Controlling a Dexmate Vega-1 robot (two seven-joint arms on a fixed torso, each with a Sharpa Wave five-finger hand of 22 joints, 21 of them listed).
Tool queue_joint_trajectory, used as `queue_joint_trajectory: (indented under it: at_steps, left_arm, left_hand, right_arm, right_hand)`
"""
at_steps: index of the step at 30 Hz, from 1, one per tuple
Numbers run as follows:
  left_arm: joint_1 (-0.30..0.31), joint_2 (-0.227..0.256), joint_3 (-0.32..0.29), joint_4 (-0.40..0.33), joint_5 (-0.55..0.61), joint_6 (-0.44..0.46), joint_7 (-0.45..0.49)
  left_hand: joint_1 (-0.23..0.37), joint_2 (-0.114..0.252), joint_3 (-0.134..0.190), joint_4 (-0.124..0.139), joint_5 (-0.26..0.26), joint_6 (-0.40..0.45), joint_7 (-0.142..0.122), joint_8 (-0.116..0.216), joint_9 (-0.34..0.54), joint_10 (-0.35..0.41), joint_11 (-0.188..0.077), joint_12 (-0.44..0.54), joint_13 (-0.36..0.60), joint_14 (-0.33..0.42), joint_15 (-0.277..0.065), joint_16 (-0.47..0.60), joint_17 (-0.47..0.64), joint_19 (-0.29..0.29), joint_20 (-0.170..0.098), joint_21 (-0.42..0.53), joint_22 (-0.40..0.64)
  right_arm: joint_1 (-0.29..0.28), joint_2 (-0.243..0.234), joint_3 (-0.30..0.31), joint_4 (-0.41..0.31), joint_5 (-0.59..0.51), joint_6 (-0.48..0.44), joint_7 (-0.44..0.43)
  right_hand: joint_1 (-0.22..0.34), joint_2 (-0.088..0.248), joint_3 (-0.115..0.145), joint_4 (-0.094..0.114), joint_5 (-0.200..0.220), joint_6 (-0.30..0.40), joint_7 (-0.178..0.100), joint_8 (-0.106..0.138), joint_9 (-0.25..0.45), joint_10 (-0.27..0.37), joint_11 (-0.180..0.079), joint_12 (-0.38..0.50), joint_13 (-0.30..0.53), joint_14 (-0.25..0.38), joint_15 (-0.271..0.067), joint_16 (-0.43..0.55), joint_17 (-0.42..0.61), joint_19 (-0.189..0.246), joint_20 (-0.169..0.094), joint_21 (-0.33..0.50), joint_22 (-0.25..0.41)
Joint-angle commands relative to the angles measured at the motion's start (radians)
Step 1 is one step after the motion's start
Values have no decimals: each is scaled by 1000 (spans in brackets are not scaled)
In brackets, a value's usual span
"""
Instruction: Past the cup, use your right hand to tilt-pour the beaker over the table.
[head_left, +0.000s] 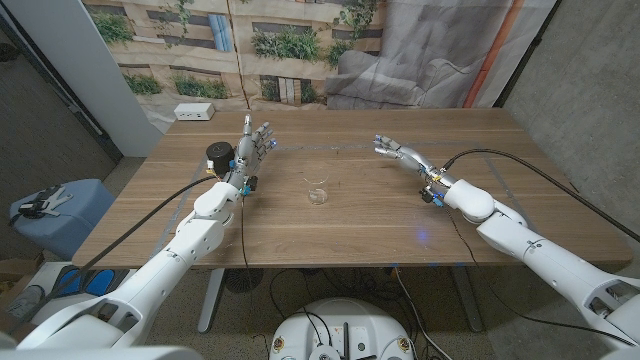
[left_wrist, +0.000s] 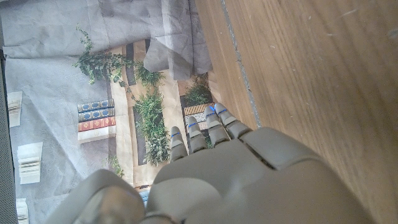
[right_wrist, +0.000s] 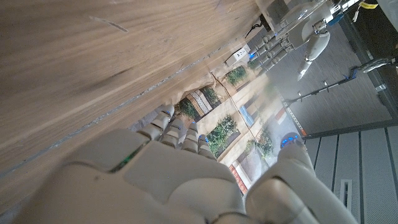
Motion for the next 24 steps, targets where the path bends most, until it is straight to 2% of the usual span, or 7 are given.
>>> queue_joint_trajectory:
  at_steps: [1, 8, 9, 15, 21, 24]
  left_arm:
    - [0, 0, 0, 0, 0, 0, 0]
    - [0, 1, -1, -1, -1, 1, 0]
    - [0, 1, -1, -1, -1, 1, 0]
    - [0, 1, -1, -1, -1, 1, 0]
    - [-1, 1, -1, 0, -1, 1, 0]
    - [-1, 1, -1, 0, -1, 1, -1]
  left_hand:
    - [-4, 13, -6, 1, 5, 8, -5, -4, 3, 6, -3, -4, 2, 7, -2, 1, 2, 9, -11, -2, 5]
    - [-4, 13, -8, 1, 6, 7, -6, -5, 3, 7, -2, -5, 2, 8, -2, 2, 2, 11, -11, -3, 5]
    - [-3, 14, -8, 1, 6, 7, -5, -5, 3, 7, -1, -5, 2, 8, -1, 1, 2, 11, -12, -3, 5]
    - [-3, 14, -10, 1, 6, 7, -5, -6, 3, 7, -1, -5, 2, 8, -1, 1, 2, 11, -11, -4, 5]
    - [-3, 15, -11, 1, 6, 7, -6, -7, 3, 8, 0, -6, 2, 8, -1, 1, 2, 11, -11, -5, 5]
    - [-3, 15, -12, 1, 6, 8, -6, -6, 3, 7, -1, -6, 2, 9, -1, 1, 2, 12, -11, -5, 5]
  right_arm:
    - [-1, -26, -21, -52, -124, 20, -54]
    - [-3, -43, -29, -77, -211, 53, -86]
    - [-1, -44, -32, -75, -214, 63, -83]
    - [10, -48, -47, -80, -244, 109, -63]
    - [12, -45, -60, -99, -260, 103, -36]
    - [13, -44, -64, -109, -276, 90, -34]
  right_hand:
    - [17, -3, 4, -10, -4, -16, -1, 4, 6, -2, -7, 6, 3, -10, 2, 4, 0, 12, 2, -6, 3]
    - [41, -4, 11, -21, -7, -34, 1, 5, 6, -8, -11, 7, 4, -9, -1, 8, -6, 19, 1, -15, 3]
    - [58, -6, 16, -26, -9, -39, 7, 9, 8, 4, -16, 14, 5, 4, -2, 15, -10, 29, 5, -19, 3]
    - [99, -12, 27, -32, -14, -56, -10, 13, 11, 20, -16, 22, 8, 23, -4, 23, -21, 56, 11, -31, 3]
    - [120, -17, 31, -34, -16, -73, -11, 13, 13, 12, -11, 20, 9, 13, 15, 20, -25, 54, 23, -44, 4]
    - [134, -22, 34, -33, -18, -85, -13, 14, 14, 2, -12, 17, 10, 0, 25, 17, -27, 46, 40, -56, 4]
